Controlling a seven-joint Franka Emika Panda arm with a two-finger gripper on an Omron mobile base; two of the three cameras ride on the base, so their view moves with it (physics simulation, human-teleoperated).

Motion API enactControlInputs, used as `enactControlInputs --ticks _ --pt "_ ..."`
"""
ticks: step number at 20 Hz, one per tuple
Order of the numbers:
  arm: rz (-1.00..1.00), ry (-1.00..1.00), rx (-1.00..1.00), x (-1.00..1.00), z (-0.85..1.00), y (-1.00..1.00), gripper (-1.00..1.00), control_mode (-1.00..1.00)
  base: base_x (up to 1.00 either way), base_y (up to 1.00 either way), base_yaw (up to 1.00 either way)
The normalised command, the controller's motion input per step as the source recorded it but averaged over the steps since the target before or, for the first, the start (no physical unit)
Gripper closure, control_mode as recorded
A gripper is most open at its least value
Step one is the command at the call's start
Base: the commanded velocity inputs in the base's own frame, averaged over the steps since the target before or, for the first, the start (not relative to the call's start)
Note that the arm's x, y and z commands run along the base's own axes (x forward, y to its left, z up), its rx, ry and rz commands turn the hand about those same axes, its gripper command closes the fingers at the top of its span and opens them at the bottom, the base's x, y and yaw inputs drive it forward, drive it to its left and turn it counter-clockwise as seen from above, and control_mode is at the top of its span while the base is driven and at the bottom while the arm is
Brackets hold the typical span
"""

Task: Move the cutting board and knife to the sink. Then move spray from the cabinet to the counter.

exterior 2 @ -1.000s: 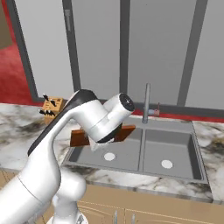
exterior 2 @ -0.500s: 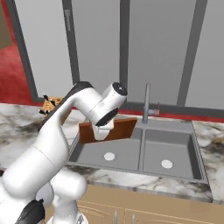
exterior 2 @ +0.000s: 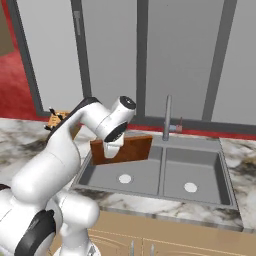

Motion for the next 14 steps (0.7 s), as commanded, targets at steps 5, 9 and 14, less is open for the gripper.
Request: enactControlInputs --ticks 5,9,14 --pt "-0.05 0.05 0.0 0.17 -0.43 0.17 1.0 -1.0 0.0 0.0 0.0" --pt "-0.06 0.0 -0.04 0.27 -0.25 0.03 1.0 -1.0 0.0 0.0 0.0" --pt "-0.04 0.0 -0.06 0.28 -0.33 0.0 1.0 -1.0 0.0 0.0 0.0"
